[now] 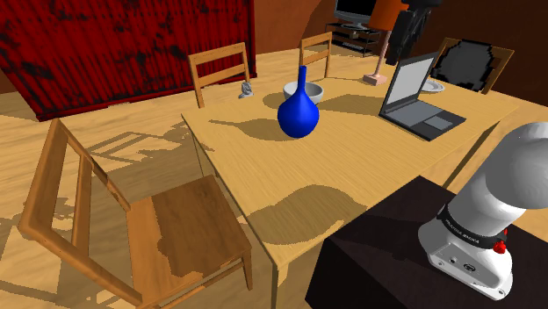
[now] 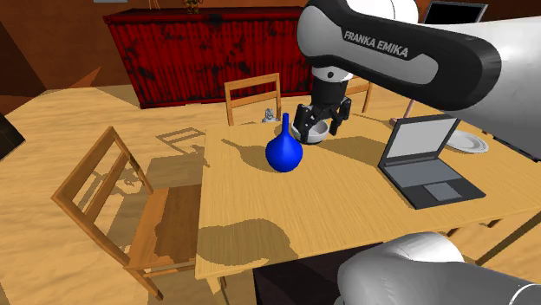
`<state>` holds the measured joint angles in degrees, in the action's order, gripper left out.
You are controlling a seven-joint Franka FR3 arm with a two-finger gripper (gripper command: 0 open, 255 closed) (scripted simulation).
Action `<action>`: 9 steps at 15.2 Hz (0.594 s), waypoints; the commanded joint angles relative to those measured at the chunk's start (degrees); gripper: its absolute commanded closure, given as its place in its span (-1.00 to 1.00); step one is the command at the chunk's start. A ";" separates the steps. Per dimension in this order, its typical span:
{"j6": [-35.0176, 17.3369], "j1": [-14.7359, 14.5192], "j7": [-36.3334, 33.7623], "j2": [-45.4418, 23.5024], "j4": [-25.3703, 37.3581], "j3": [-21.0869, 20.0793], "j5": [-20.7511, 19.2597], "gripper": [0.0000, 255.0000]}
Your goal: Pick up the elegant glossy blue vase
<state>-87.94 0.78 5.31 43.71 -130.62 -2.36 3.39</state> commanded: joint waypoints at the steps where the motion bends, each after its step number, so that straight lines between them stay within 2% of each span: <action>1: 0.00 0.00 0.00 0.00 0.00 0.00 0.00 -1.00; 9: -11.52 1.02 1.15 -15.04 5.19 0.65 -1.03 -1.00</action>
<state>-97.93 1.61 6.14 31.04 -126.55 -1.95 2.57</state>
